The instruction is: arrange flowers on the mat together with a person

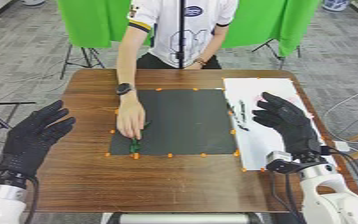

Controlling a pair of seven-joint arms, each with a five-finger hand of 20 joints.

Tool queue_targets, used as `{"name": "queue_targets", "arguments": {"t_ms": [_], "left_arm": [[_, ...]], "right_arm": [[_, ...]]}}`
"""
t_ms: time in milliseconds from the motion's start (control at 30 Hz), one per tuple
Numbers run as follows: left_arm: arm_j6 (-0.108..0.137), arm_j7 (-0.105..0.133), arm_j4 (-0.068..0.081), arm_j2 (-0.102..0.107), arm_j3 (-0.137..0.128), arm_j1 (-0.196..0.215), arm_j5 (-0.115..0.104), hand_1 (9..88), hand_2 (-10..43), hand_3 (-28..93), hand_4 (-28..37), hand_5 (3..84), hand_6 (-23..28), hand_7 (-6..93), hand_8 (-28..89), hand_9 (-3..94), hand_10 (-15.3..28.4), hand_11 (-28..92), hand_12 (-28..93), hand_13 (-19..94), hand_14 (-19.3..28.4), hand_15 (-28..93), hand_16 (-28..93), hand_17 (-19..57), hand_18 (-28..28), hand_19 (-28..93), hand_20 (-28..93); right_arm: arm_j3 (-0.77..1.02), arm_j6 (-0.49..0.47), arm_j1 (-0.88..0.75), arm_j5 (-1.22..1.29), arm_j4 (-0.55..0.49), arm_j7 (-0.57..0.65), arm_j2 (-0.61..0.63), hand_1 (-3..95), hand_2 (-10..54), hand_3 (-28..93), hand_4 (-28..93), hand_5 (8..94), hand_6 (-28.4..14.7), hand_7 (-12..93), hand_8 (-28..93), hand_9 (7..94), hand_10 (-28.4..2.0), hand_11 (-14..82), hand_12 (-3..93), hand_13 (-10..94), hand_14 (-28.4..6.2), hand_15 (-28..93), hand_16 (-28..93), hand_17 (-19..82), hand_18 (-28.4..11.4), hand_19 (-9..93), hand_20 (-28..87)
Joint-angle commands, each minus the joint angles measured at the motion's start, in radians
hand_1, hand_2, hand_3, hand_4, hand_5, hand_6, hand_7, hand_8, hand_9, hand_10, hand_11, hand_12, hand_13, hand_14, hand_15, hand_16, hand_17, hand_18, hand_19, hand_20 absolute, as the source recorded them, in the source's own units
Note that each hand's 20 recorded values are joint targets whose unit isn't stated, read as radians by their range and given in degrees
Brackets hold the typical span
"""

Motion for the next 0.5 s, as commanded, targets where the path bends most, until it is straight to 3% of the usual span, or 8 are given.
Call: {"name": "queue_targets", "arguments": {"t_ms": [33, 167, 400, 500], "left_arm": [[0.001, -0.007, -0.002, -0.013, -0.021, 0.032, -0.003, 26.2, 0.7, 71, -24.5, 41.0, 6.3, 13.2, -8, 32.6, 14.0, 21, 14, 27, 16.5, 37, 1, -6.8, 23.6, 50, 18], [-0.005, -0.008, 0.009, -0.004, -0.009, 0.010, -0.004, 26.3, 0.7, 71, -24.5, 40.9, 6.3, 13.1, -8, 32.6, 14.0, 21, 14, 27, 16.5, 37, 1, -6.5, 23.9, 49, 17], [-0.009, -0.013, 0.004, -0.008, -0.021, 0.028, -0.003, 26.3, 0.7, 71, -24.5, 41.0, 6.3, 13.2, -8, 32.6, 14.0, 21, 14, 27, 16.5, 37, 1, -6.5, 23.9, 50, 17], [-0.012, -0.011, 0.007, -0.003, -0.013, 0.012, -0.003, 26.4, 0.7, 71, -24.6, 40.9, 6.3, 13.3, -8, 32.5, 13.9, 21, 14, 27, 16.5, 36, 1, -6.4, 24.1, 49, 16]], "right_arm": [[-0.007, 0.008, -0.014, -0.008, -0.003, -0.004, 0.002, 15.3, 8.7, 87, -22, 39.9, -3.9, 17, -10, 42.3, -14.2, 9.4, 20.1, 39, -12.1, 24, 28, 10, -21.7, 48, 30], [-0.012, 0.010, -0.011, 0.002, 0.006, -0.003, 0.009, 15.3, 8.8, 87, -22, 39.8, -3.9, 18, -10, 42.3, -14.2, 9.5, 20.1, 39, -12.1, 24, 28, 10, -21.8, 48, 30], [-0.025, -0.012, -0.013, -0.016, 0.008, -0.003, -0.002, 15.4, 8.4, 88, -21, 39.6, -4.5, 17, -10, 42.4, -14.2, 9.8, 20.1, 39, -12.1, 24, 28, 10, -21.8, 48, 30], [-0.015, -0.005, -0.019, -0.011, 0.002, -0.003, 0.003, 15.4, 8.2, 88, -22, 39.6, -4.4, 17, -10, 42.4, -14.2, 9.9, 20.1, 39, -12.1, 24, 28, 10, -21.8, 48, 30]]}}
